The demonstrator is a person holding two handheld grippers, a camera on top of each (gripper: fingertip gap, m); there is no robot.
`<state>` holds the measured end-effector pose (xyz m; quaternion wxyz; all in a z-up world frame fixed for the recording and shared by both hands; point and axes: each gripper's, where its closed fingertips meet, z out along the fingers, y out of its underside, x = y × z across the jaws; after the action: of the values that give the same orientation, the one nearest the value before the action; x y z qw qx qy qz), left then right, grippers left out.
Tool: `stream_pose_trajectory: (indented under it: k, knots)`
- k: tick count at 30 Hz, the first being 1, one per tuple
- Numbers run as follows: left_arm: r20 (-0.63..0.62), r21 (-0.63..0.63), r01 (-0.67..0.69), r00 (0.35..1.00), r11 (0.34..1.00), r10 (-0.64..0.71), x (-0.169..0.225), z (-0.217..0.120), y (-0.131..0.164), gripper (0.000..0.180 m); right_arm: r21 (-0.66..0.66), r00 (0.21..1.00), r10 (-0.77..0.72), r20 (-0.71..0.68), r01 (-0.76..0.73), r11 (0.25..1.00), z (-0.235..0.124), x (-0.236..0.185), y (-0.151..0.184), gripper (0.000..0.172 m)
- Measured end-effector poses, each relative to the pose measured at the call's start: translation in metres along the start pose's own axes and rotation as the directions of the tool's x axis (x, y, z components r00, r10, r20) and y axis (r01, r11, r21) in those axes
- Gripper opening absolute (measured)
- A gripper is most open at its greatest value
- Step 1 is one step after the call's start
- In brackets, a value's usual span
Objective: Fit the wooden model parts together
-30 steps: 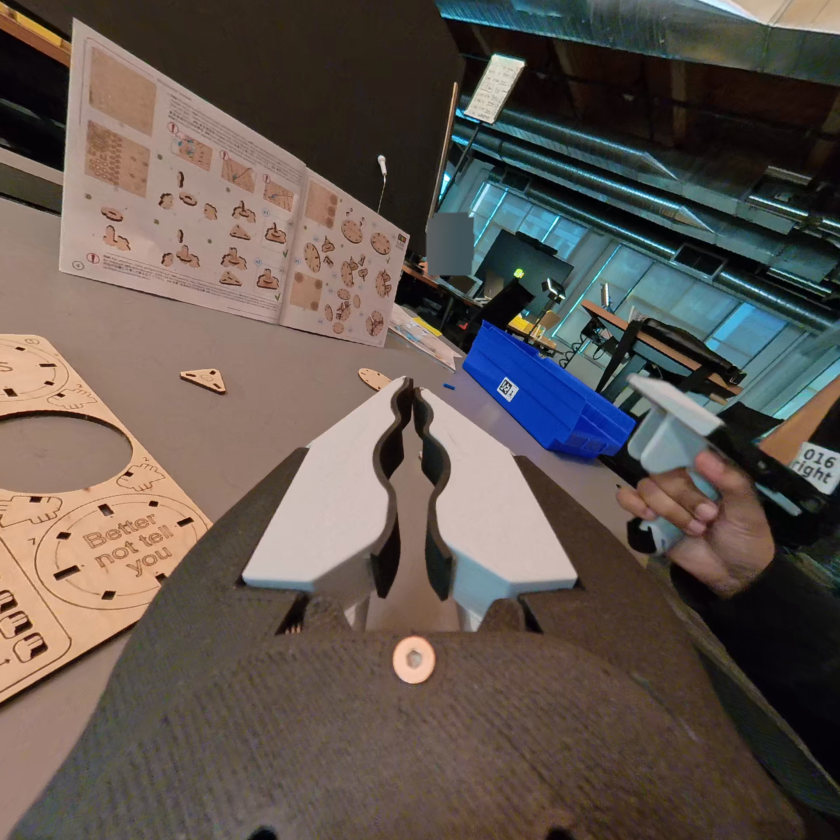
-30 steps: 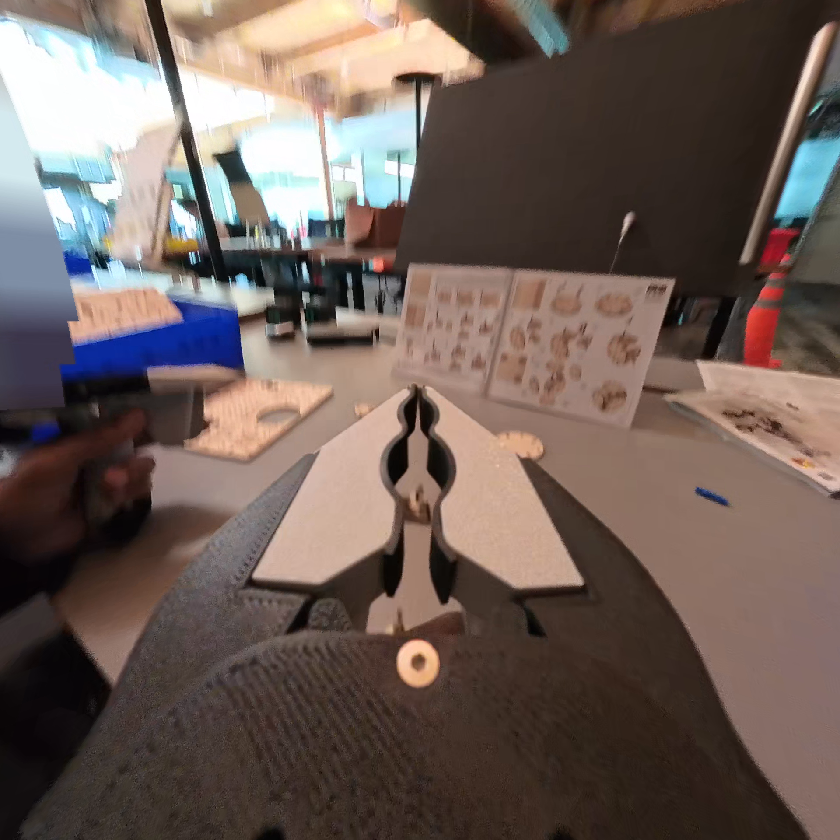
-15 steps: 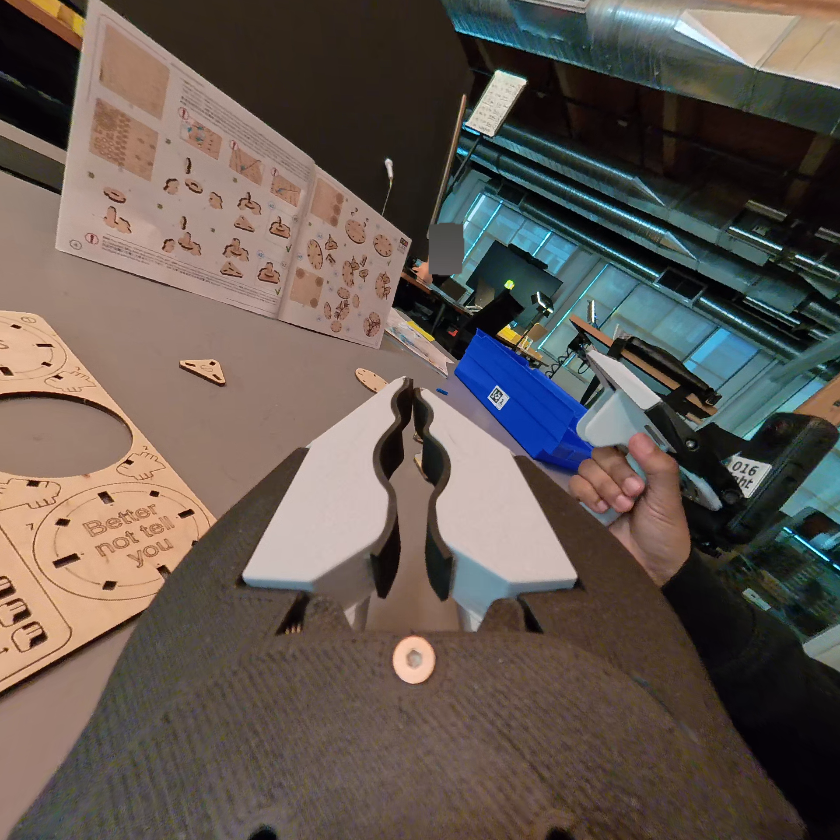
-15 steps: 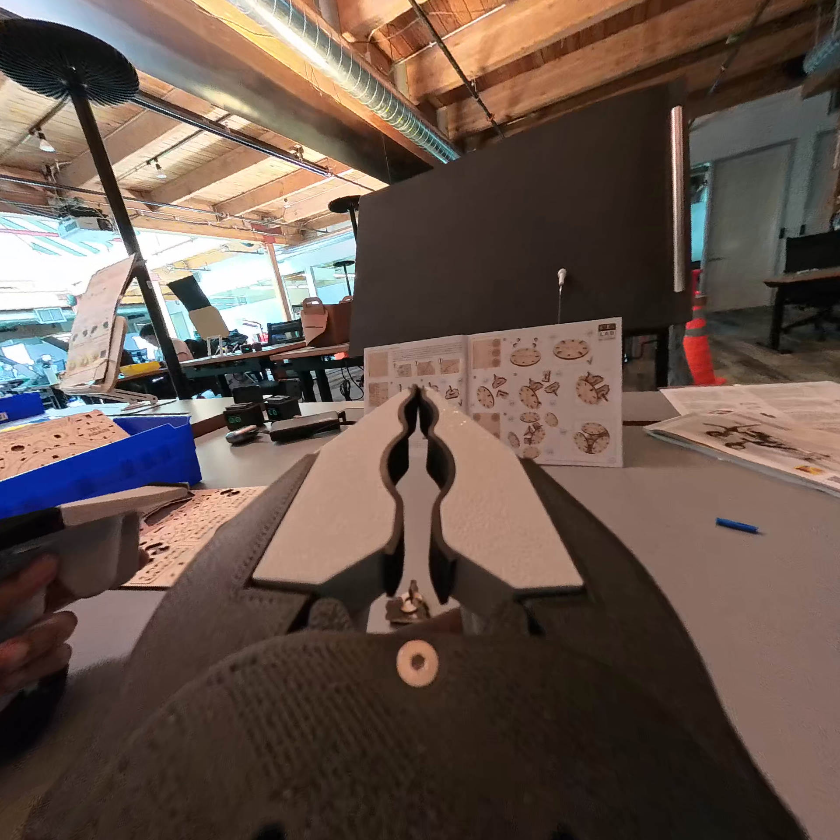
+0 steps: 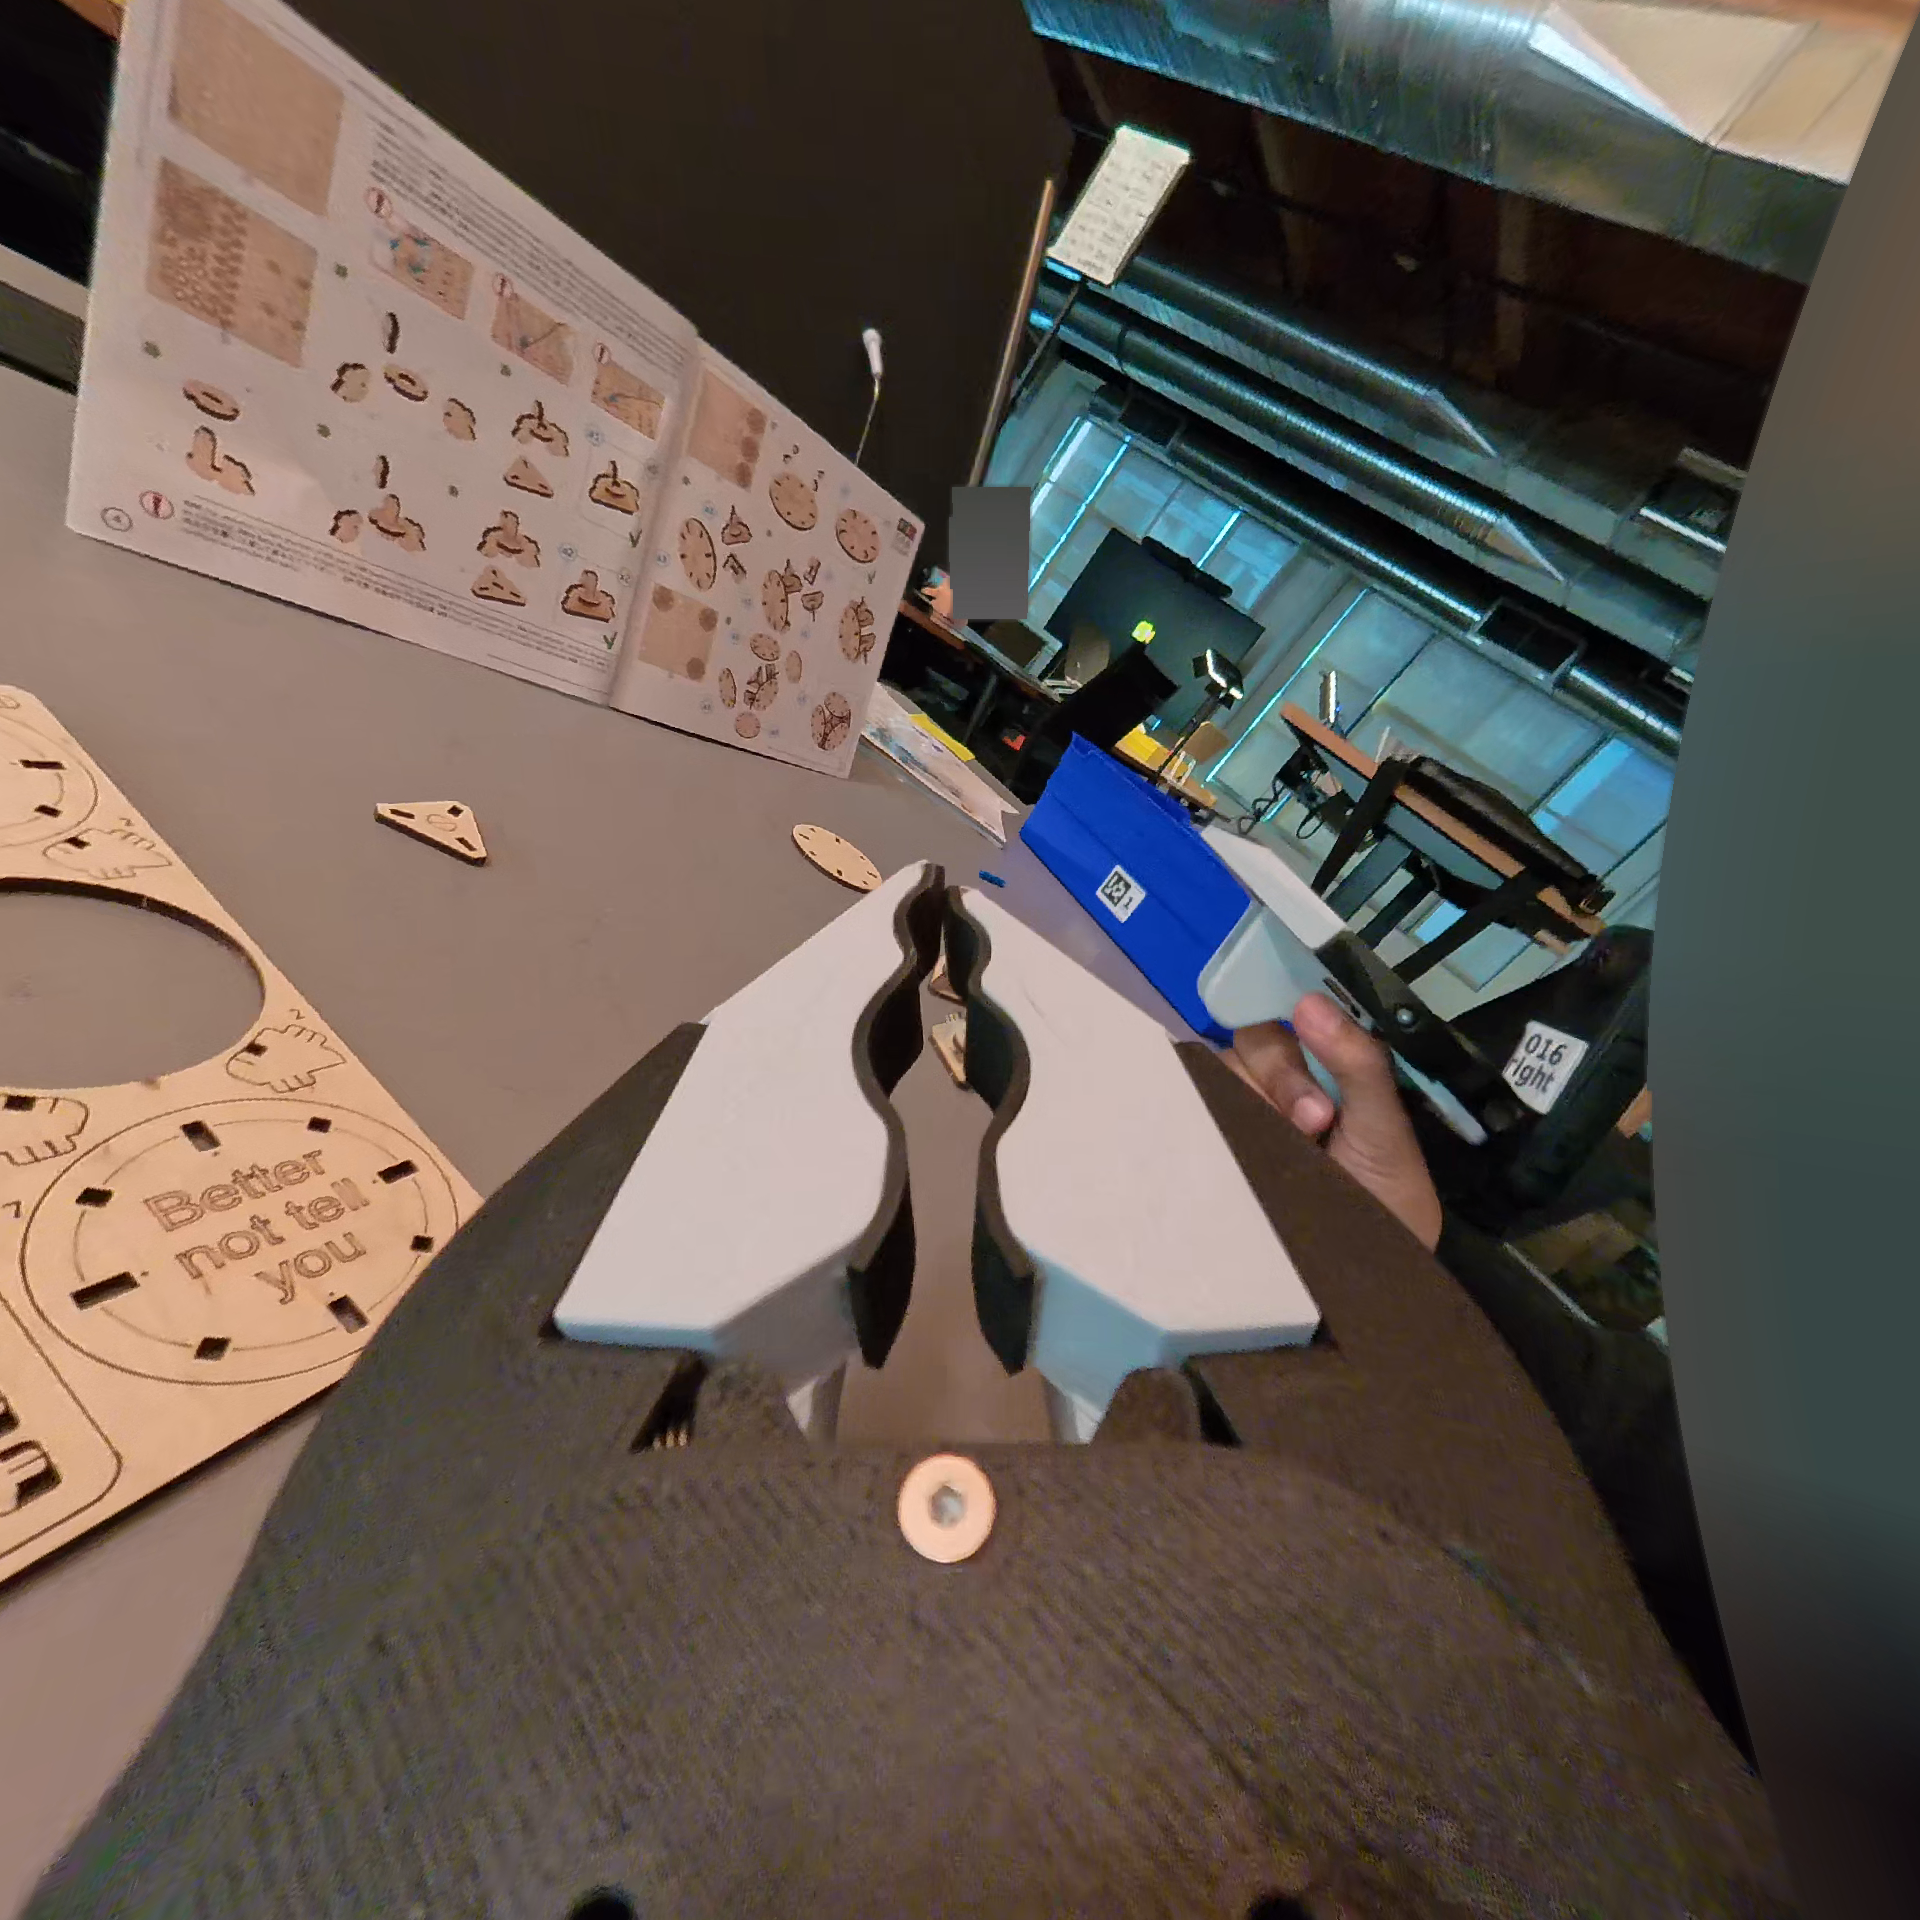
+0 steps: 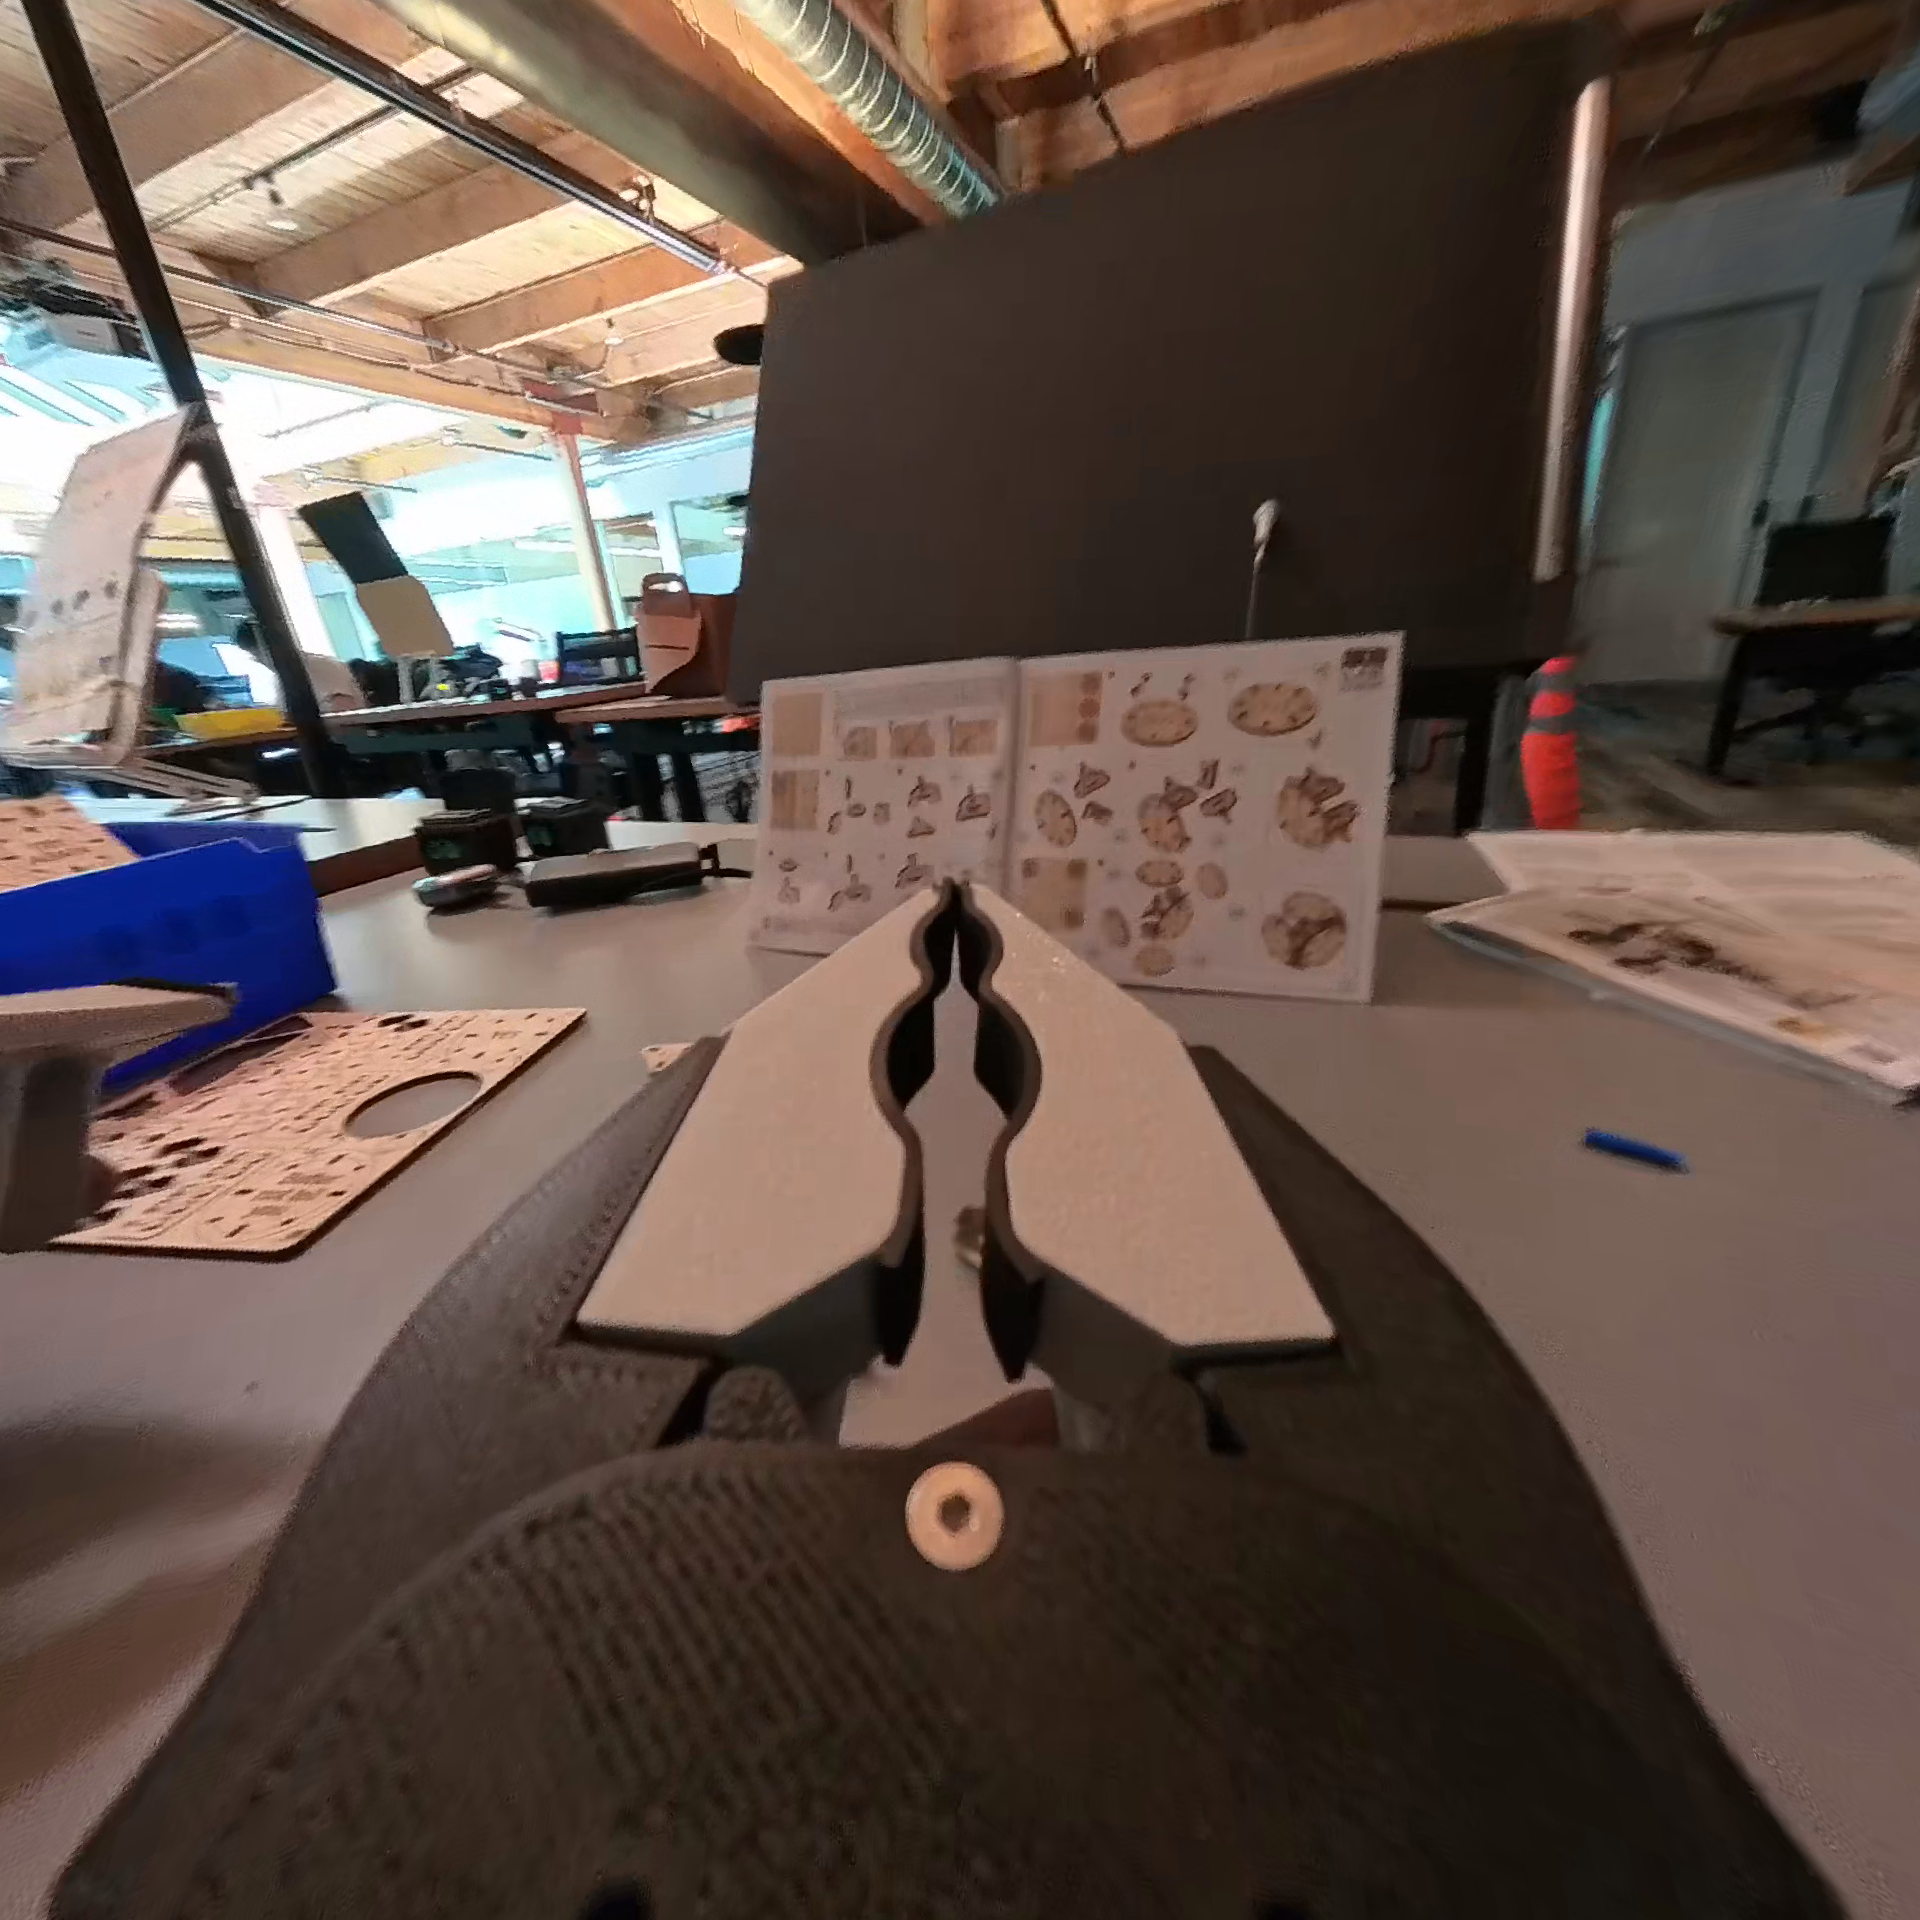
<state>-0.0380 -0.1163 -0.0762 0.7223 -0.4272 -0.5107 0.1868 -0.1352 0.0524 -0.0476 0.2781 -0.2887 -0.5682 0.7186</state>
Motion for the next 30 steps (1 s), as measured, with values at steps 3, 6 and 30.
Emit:
stream_pose_trajectory:
  k: [3, 6, 30]
  knots:
    - [0.000, 0.003, 0.015, 1.000, 1.000, -0.015, -0.002, 0.000, 0.000, 0.000, -0.015, 0.987, 0.129, 0.096, -0.128, 0.992, -0.006, -0.025, 0.000, 0.000]
    - [-0.001, -0.001, 0.008, 1.000, 1.000, -0.008, -0.001, 0.000, 0.000, 0.000, -0.003, 0.940, 0.285, 0.189, -0.290, 0.957, -0.017, -0.051, -0.009, 0.000]
    - [-0.009, 0.003, 0.035, 0.999, 0.999, -0.035, -0.002, 0.000, 0.000, 0.000, 0.077, 0.980, 0.197, 0.002, -0.196, 0.978, 0.003, -0.024, -0.017, 0.000]
